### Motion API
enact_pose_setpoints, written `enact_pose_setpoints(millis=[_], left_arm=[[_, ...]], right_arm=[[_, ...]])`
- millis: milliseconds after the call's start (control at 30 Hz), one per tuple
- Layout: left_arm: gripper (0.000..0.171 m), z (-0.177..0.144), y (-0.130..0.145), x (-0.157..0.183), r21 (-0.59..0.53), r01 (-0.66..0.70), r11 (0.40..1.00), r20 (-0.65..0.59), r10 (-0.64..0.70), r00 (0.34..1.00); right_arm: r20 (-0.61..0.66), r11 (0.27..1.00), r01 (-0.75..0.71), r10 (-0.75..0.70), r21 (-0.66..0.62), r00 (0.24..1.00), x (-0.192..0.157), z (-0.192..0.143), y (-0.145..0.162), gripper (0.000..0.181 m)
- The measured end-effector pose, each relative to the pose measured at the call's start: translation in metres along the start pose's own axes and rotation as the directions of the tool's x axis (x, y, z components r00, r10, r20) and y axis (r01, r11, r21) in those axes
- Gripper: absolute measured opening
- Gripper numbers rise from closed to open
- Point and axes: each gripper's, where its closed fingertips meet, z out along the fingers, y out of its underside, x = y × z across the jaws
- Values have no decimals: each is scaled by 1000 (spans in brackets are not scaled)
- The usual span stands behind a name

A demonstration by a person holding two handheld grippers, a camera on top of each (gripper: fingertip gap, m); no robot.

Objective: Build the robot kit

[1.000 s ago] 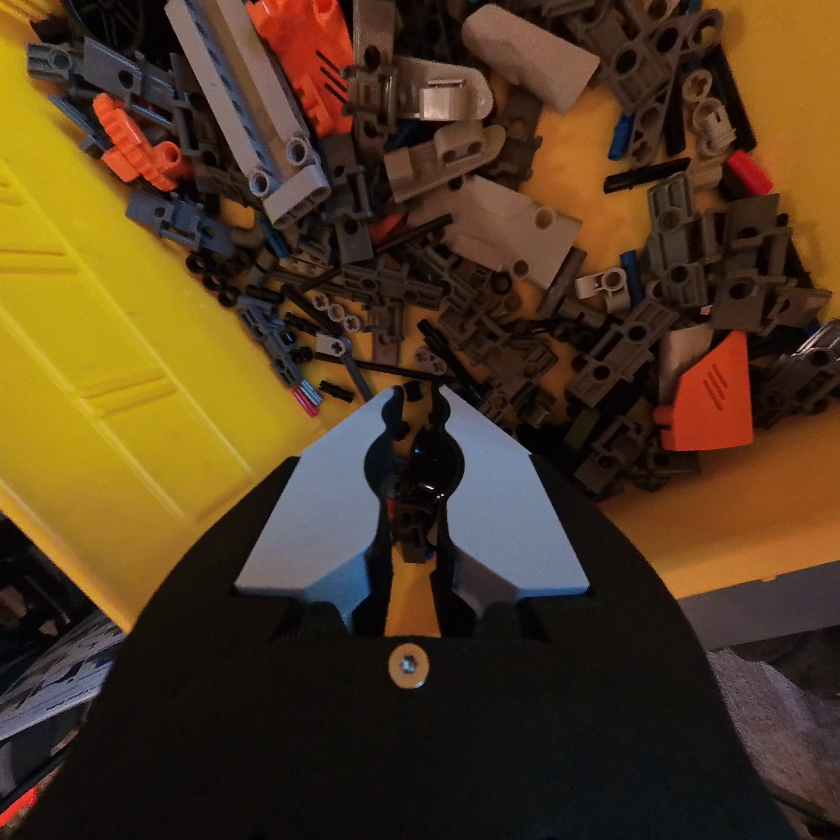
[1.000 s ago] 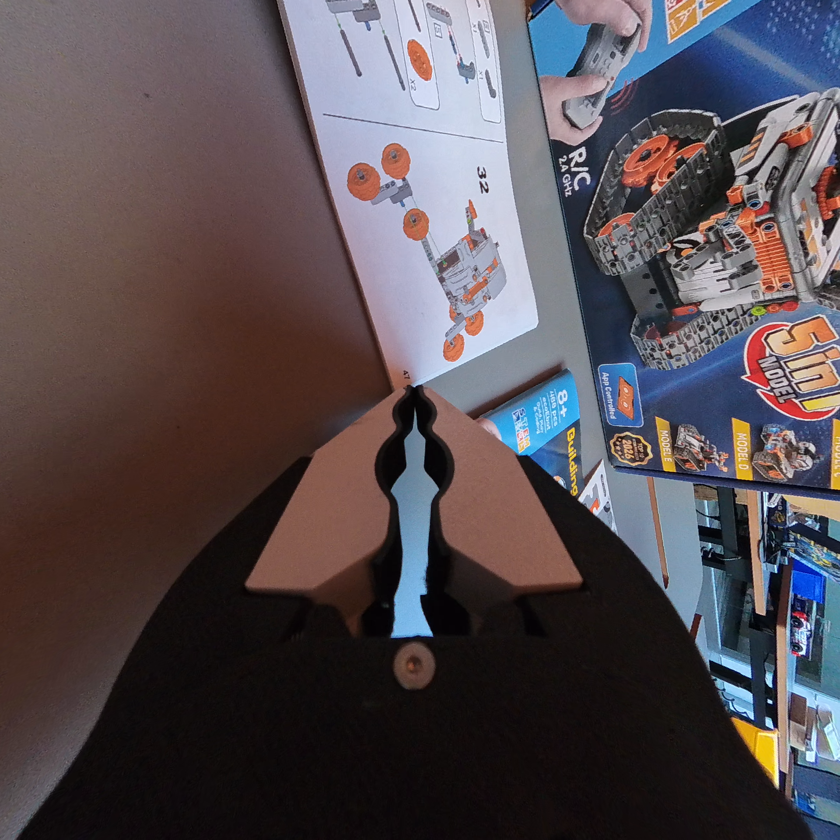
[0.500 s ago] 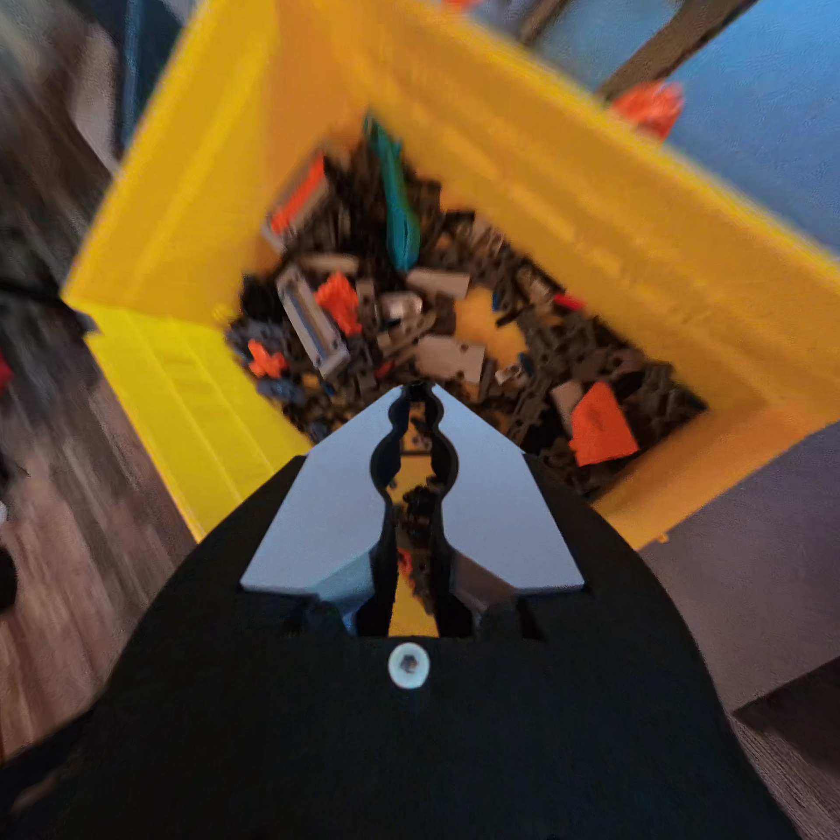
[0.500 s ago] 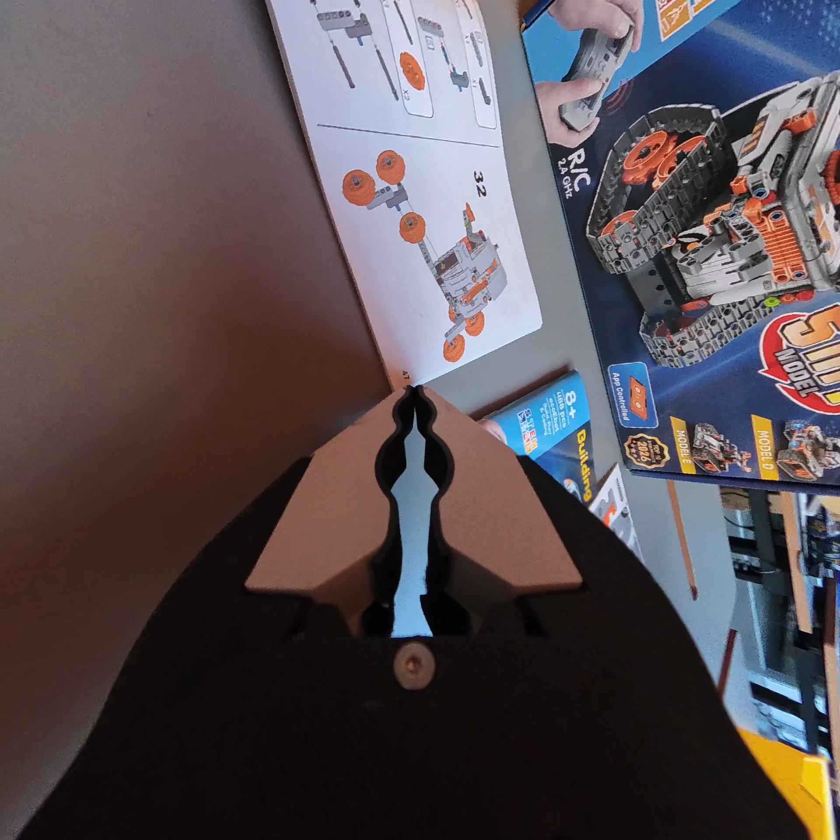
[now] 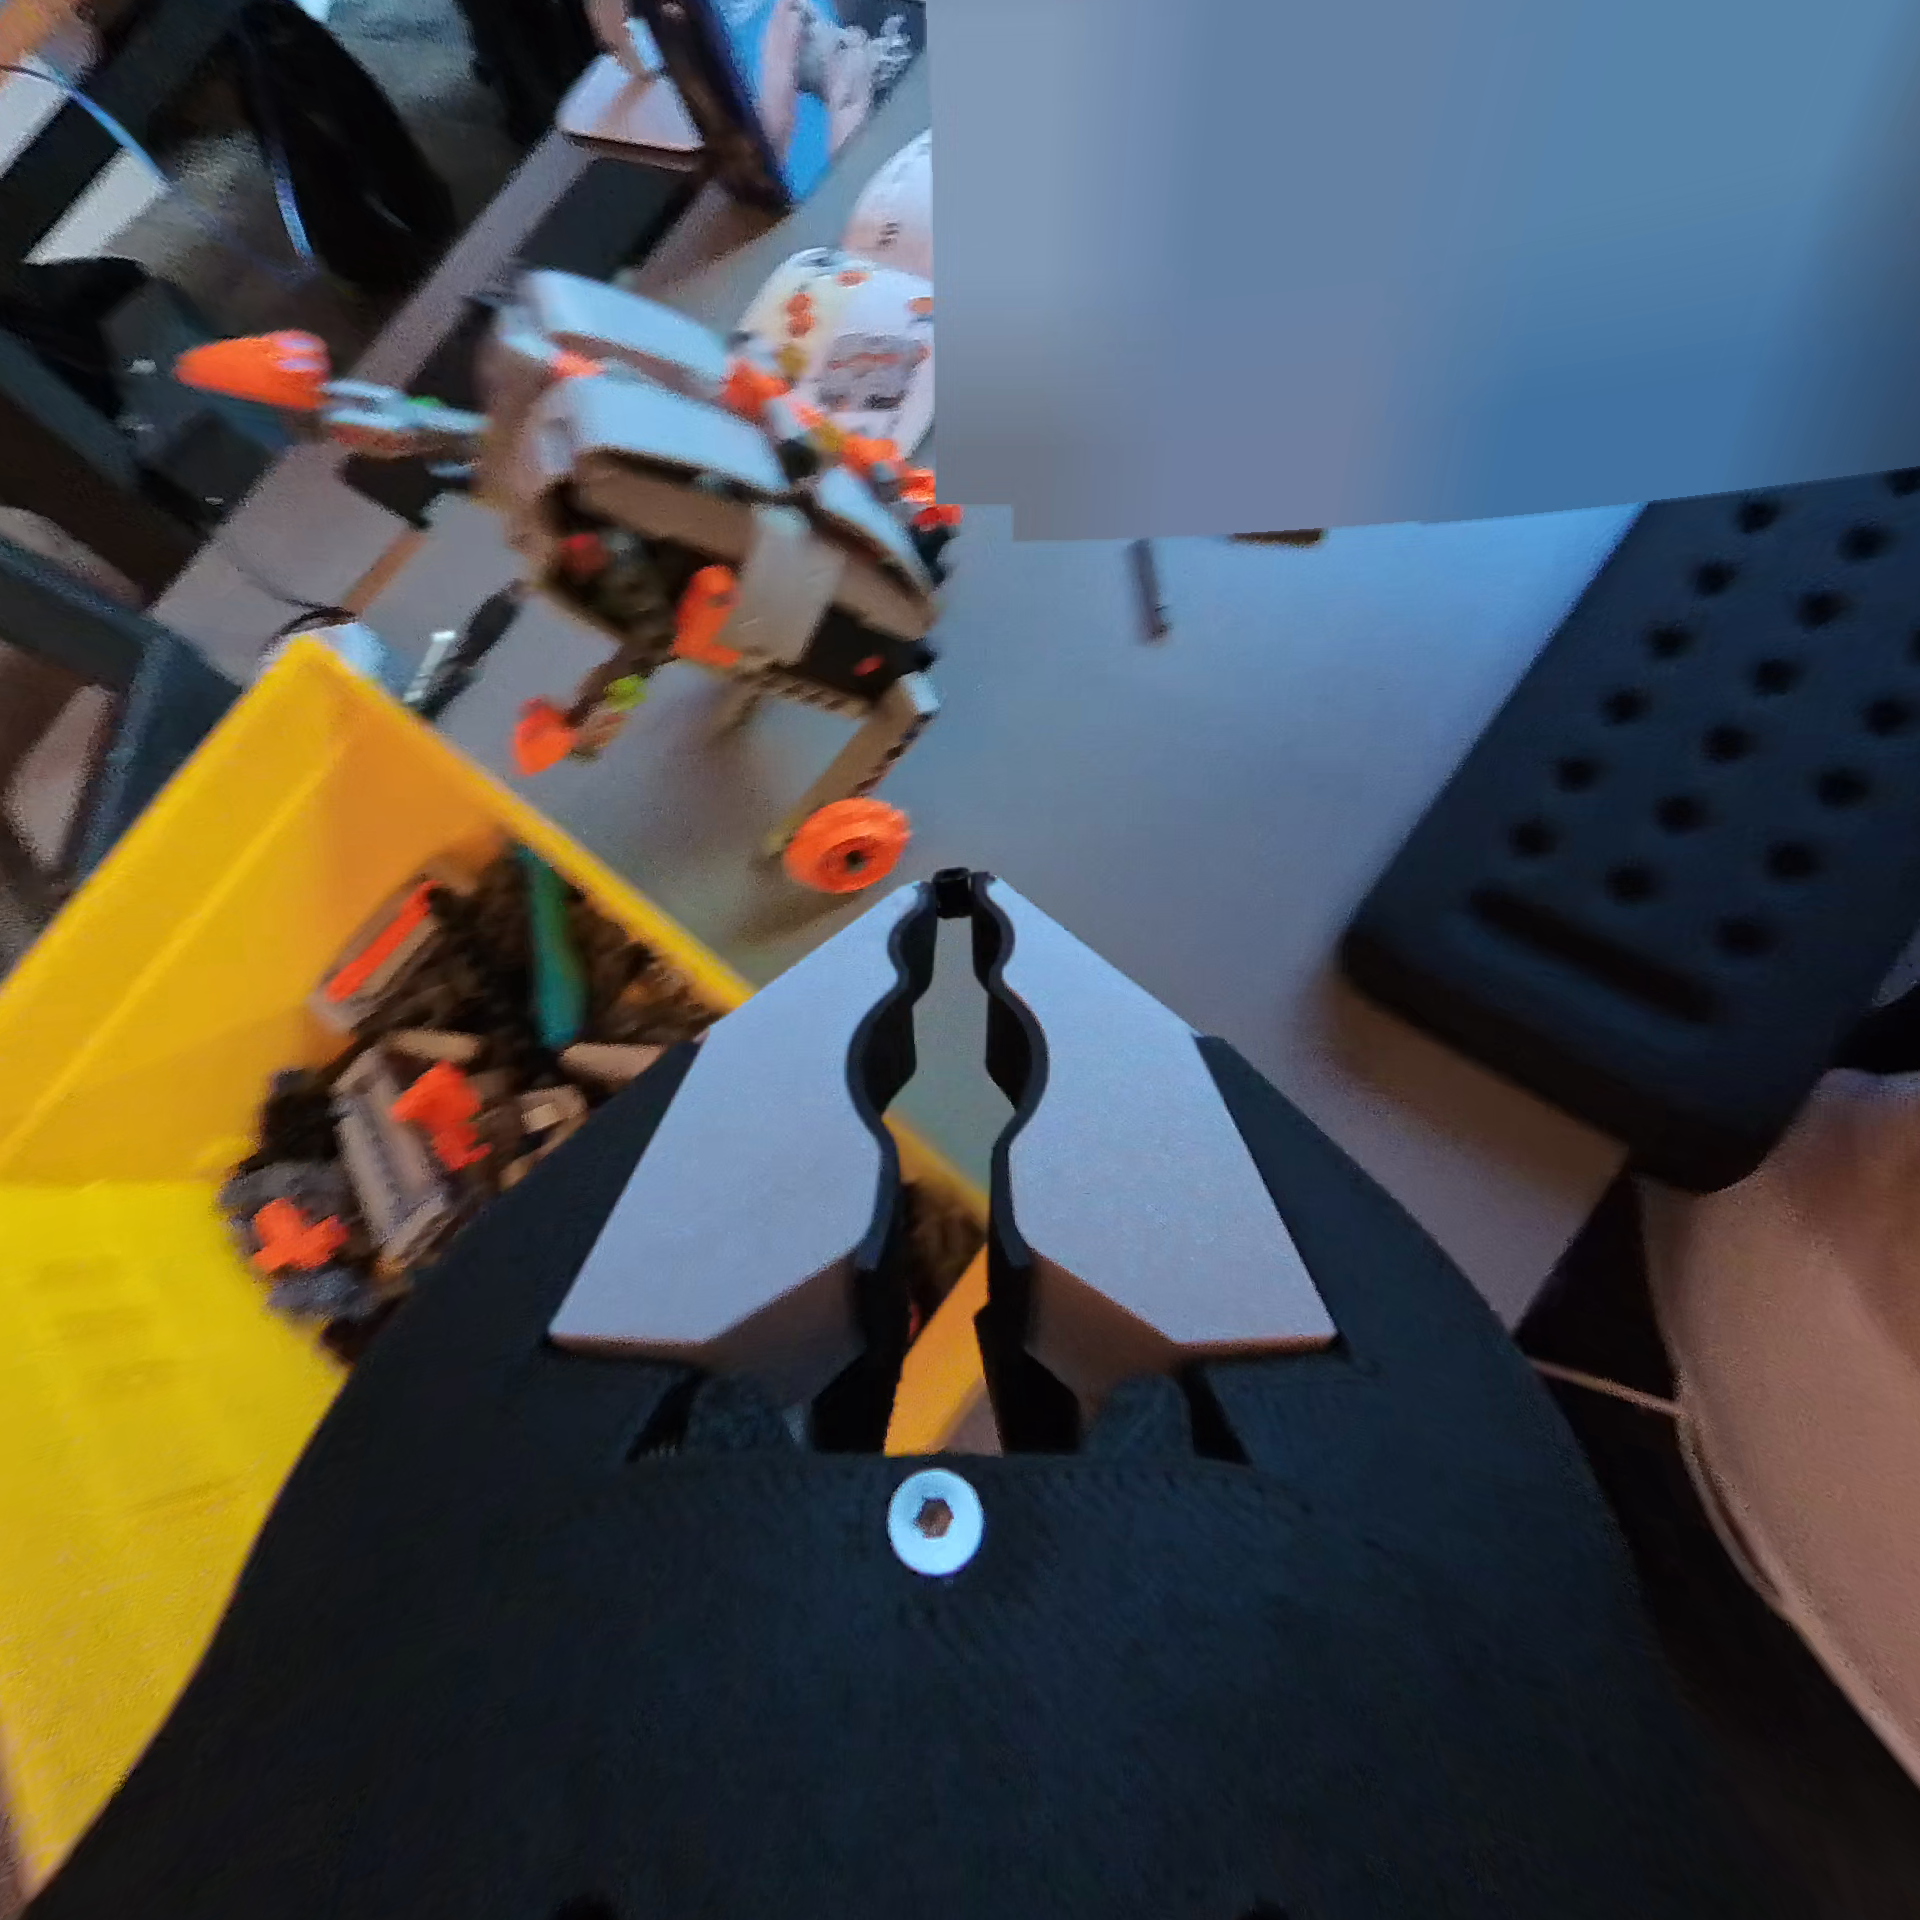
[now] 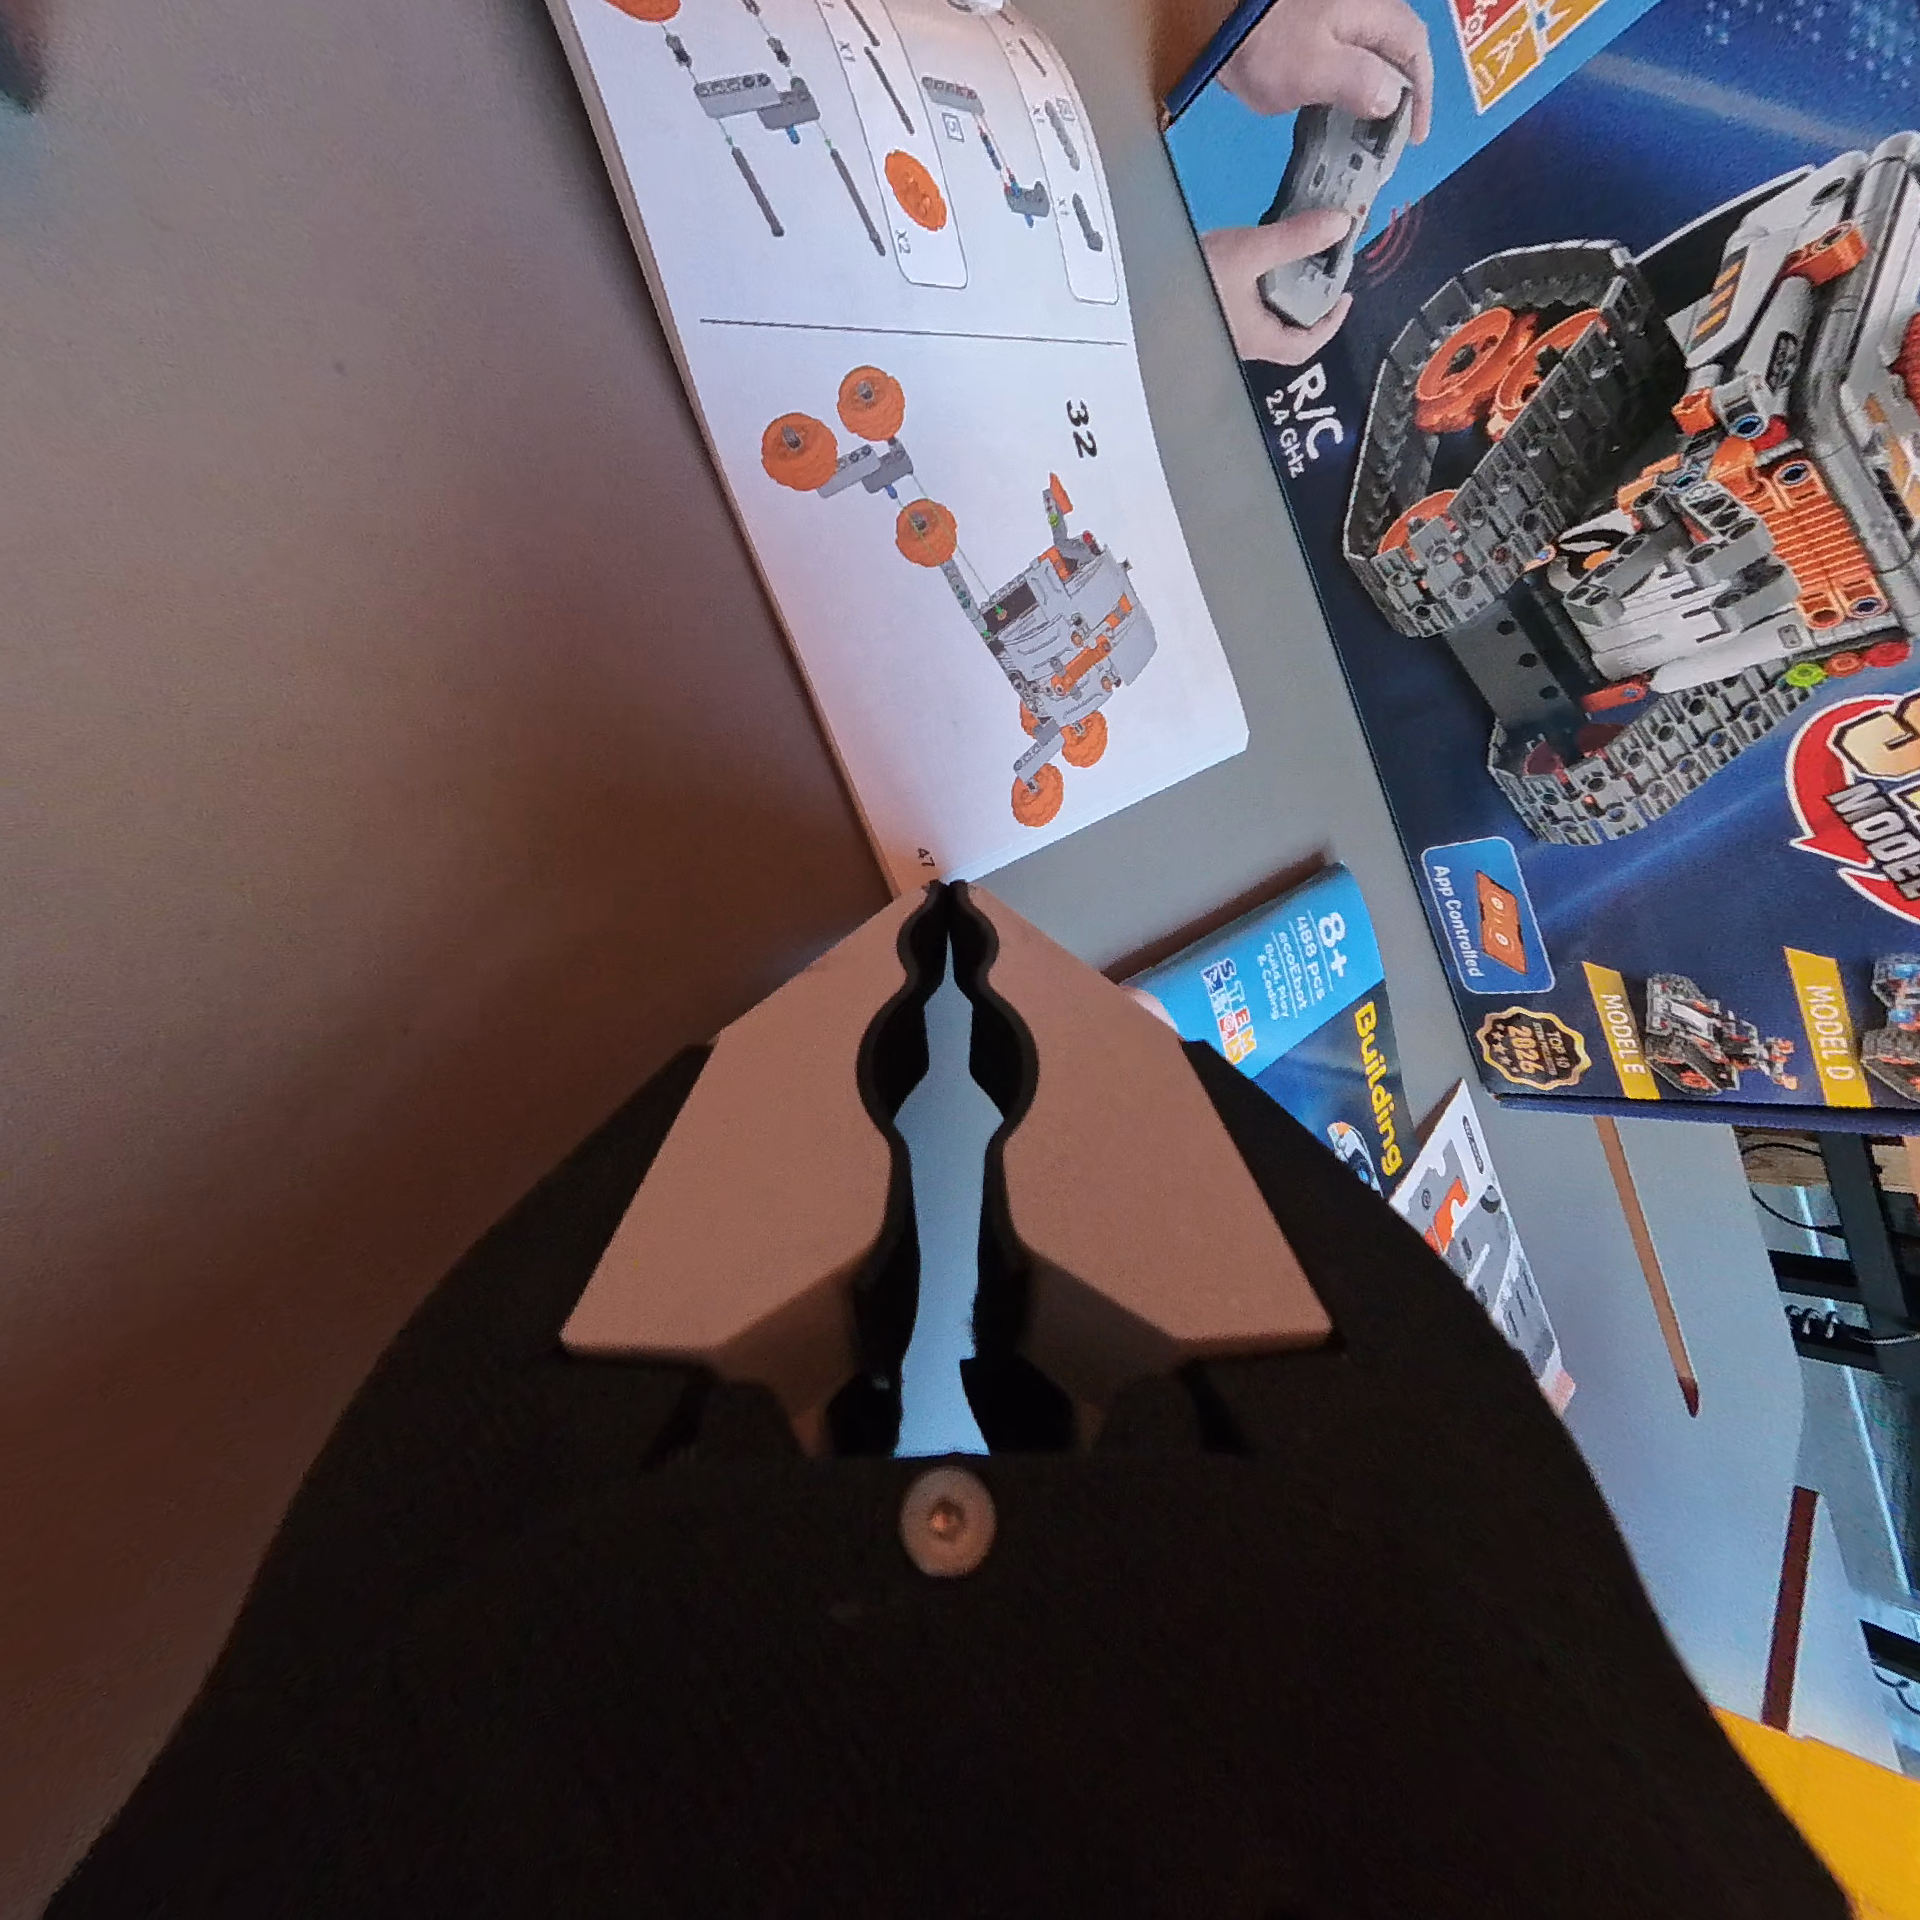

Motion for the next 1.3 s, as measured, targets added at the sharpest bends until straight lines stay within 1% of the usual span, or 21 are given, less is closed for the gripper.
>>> enact_pose_setpoints(millis=[100, 167, 233, 300, 367, 467, 567, 633, 733, 867, 967, 1033, 1100, 1200, 1300], left_arm=[[4, 30, -14, 37, -40, 4, 999, -79, -7, 997], [4, 48, -27, 56, -42, 3, 999, -128, -8, 992], [4, 65, -43, 68, -19, 25, 1000, -160, -27, 987], [4, 80, -54, 74, -20, 53, 998, -178, -56, 982], [4, 98, -57, 69, -48, 59, 997, -130, -65, 989], [4, 121, -62, 64, -92, 81, 992, -94, -90, 992], [4, 141, -75, 63, -100, 112, 989, -103, -122, 987], [4, 153, -80, 55, -121, 120, 985, -70, -129, 989], [4, 169, -81, 42, -174, 109, 979, -8, -112, 994], [4, 190, -73, 34, -290, 74, 954, 26, -70, 997], [4, 203, -69, 34, -343, 94, 935, 4, -98, 995], [4, 207, -66, 30, -373, 102, 922, 13, -104, 994], [4, 211, -69, 33, -372, 103, 923, -23, -120, 993], [4, 216, -72, 45, -387, 138, 912, -104, -192, 976], [4, 222, -65, 43, -424, 144, 894, -106, -207, 973]], right_arm=[[1, 1000, -2, 2, 0, 1000, 0, 0, 0, 0], [5, 1000, -2, 2, 4, 1000, -1, 0, 0, 0], [12, 1000, -5, 5, 10, 1000, -1, 0, -1, 0], [21, 1000, -13, 13, 20, 1000, -1, 0, -1, 0], [31, 999, -22, 21, 29, 999, -1, 0, -1, 0], [44, 998, -42, 40, 48, 998, -1, 1, -3, 0], [54, 997, -48, 45, 57, 997, -1, 1, -3, 0], [59, 997, -51, 48, 56, 997, -1, 1, -3, 0], [61, 998, -45, 41, 50, 997, -2, 1, -3, 0], [69, 999, -32, 29, 44, 997, -4, 0, -3, 0], [72, 999, -18, 15, 37, 997, -5, -1, -3, 0], [72, 999, -16, 14, 32, 997, -5, -2, -4, 0], [71, 1000, -15, 13, 28, 997, -4, -3, -5, 2], [71, 1000, -13, 11, 25, 997, -5, -4, -6, 4], [77, 1000, -7, 6, 19, 997, -6, -6, -7, 5]])
